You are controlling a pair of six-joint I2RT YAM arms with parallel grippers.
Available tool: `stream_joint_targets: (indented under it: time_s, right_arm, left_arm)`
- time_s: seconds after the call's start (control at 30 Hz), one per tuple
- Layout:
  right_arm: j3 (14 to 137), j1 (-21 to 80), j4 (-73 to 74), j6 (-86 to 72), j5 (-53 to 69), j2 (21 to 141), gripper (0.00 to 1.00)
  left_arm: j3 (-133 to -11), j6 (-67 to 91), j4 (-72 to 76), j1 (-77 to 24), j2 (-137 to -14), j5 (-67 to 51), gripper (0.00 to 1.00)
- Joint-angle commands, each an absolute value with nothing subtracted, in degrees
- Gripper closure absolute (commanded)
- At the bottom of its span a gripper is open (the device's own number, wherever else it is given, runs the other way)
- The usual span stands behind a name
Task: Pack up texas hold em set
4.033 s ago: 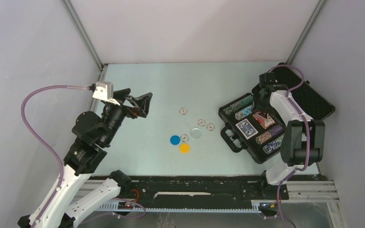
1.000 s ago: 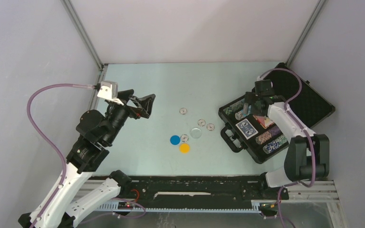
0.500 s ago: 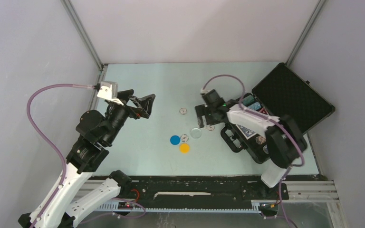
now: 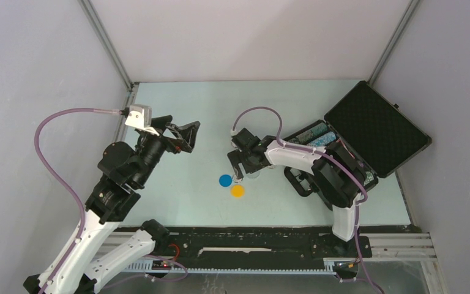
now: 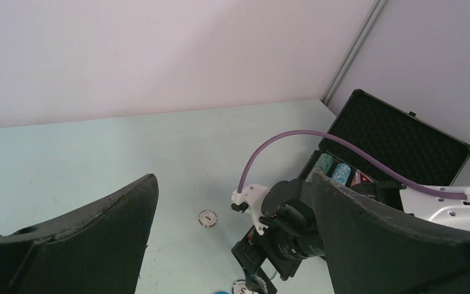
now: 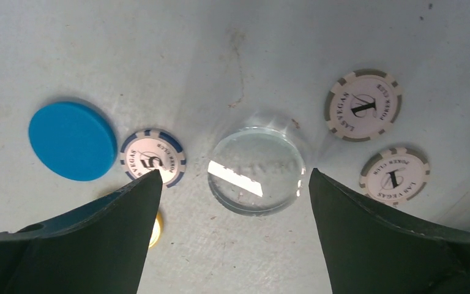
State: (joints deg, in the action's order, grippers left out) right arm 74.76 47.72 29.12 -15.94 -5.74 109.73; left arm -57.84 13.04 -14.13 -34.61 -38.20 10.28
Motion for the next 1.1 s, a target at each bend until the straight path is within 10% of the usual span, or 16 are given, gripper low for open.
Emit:
stream_joint_targets:
  time_s: [0.0,0.73,1.07]
  right_arm:
    - [75.5,48.0,30.7,-16.6,-10.4,109.9,0.01]
    - [73.5,45.8,27.0,-17.6,-8.8,112.1,0.17]
    - [73.5,46.2,28.9,-17.2,-9.4,106.9,0.41]
  left_arm:
    - [-56.8,12.9,-12.0,-34.9,-38.4,10.0,0.0]
    - [-56.7,13.1,-12.0,-34.9,-38.1,9.7,0.0]
    - [-56.7,13.2,-12.0,-34.9,-38.2,9.5,0.0]
